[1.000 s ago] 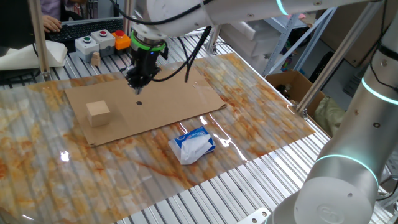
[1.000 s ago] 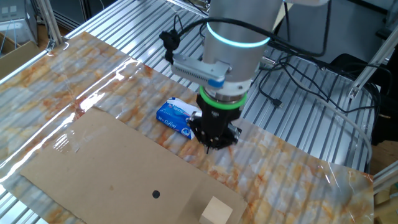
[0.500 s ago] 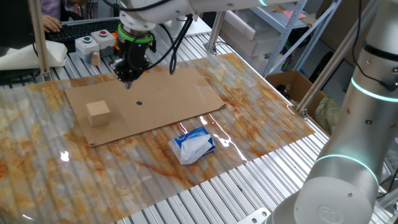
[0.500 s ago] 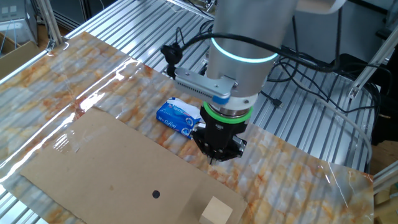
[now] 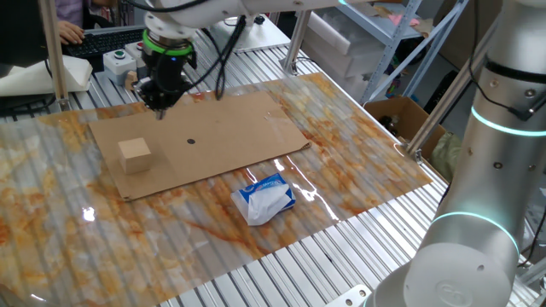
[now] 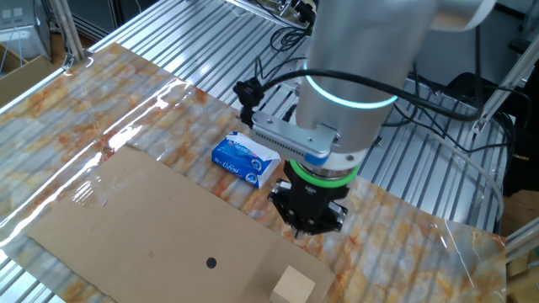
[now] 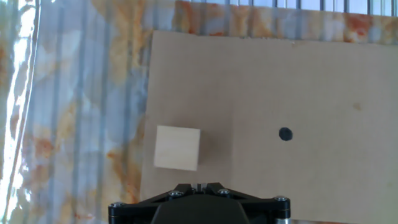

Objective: Grab the block and place it at the designated location

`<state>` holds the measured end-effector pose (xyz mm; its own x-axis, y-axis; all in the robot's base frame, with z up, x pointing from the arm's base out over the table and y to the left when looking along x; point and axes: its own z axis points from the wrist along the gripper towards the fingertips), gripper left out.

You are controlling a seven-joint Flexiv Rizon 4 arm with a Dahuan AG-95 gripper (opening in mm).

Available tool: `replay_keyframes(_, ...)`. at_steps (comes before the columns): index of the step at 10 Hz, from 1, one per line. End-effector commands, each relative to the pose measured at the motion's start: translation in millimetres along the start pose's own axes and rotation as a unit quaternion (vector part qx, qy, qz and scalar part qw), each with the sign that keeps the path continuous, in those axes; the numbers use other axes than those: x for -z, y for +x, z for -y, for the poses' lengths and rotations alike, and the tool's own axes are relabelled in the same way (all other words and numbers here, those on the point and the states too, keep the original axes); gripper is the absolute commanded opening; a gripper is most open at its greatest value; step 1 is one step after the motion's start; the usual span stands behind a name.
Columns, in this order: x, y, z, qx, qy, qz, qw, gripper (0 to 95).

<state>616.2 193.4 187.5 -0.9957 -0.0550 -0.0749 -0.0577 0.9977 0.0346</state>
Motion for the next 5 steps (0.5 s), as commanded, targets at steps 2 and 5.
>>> replay_keyframes(2,-1.5,-8.4,-11.9,0.001,-0.002,0.000,1.0000,0.0)
replay_keyframes(5,-2.6,-16.1,-23.0,-0.002,-0.002,-0.001,1.0000,0.0)
